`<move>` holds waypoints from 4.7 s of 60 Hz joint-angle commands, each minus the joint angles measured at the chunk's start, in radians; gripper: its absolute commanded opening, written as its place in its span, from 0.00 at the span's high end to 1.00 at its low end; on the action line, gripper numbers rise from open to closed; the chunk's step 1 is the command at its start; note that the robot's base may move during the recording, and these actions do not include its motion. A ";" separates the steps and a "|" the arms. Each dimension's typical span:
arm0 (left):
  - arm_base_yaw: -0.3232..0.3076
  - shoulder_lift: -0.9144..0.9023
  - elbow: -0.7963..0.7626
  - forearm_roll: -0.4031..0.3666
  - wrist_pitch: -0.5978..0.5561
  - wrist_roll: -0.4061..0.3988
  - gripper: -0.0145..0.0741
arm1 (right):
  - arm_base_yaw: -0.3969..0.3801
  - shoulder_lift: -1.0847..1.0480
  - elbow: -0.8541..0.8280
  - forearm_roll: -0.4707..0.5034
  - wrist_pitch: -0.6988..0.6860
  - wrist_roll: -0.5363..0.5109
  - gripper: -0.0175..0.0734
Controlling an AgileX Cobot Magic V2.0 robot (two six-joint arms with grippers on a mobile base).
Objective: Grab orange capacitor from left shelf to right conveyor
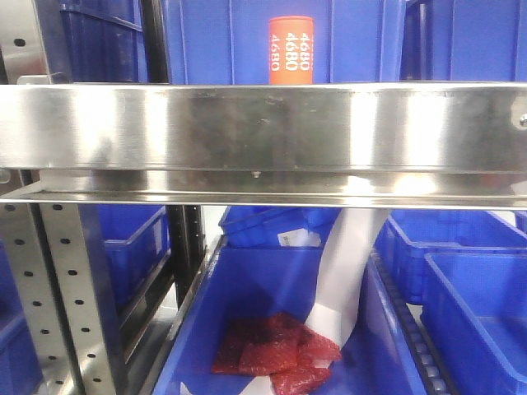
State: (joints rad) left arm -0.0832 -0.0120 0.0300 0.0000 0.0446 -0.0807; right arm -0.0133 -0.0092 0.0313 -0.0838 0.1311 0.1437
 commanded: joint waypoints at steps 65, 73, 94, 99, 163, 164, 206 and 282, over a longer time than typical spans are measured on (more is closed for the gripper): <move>0.000 -0.020 -0.004 0.000 -0.082 0.000 0.95 | 0.161 0.583 -0.680 0.005 -0.096 -0.004 0.26; 0.000 -0.020 -0.004 0.000 -0.082 0.000 0.95 | 0.283 0.756 -0.731 0.005 -0.131 -0.004 0.12; 0.000 -0.020 -0.004 0.000 -0.082 0.000 0.95 | 0.441 1.243 -0.949 0.005 -0.283 -0.004 0.12; 0.000 -0.020 -0.004 0.000 -0.082 0.000 0.95 | 0.450 1.336 -1.001 0.005 -0.298 -0.002 0.12; 0.000 -0.020 -0.004 0.000 -0.082 0.000 0.95 | 0.457 1.680 -1.071 0.006 -0.641 0.023 0.49; 0.000 -0.020 -0.004 0.000 -0.082 0.000 0.95 | 0.456 1.680 -1.071 0.005 -0.643 0.023 0.51; 0.000 -0.020 -0.004 0.000 -0.082 0.000 0.95 | 0.318 1.174 -0.982 -0.062 -0.274 0.023 0.62; 0.000 -0.020 -0.004 0.000 -0.082 0.000 0.95 | 0.127 0.178 -0.465 -0.061 -0.011 0.023 0.62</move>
State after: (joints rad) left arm -0.0832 -0.0120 0.0300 0.0000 0.0446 -0.0807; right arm 0.1184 0.1584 -0.4069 -0.1367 0.2095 0.1692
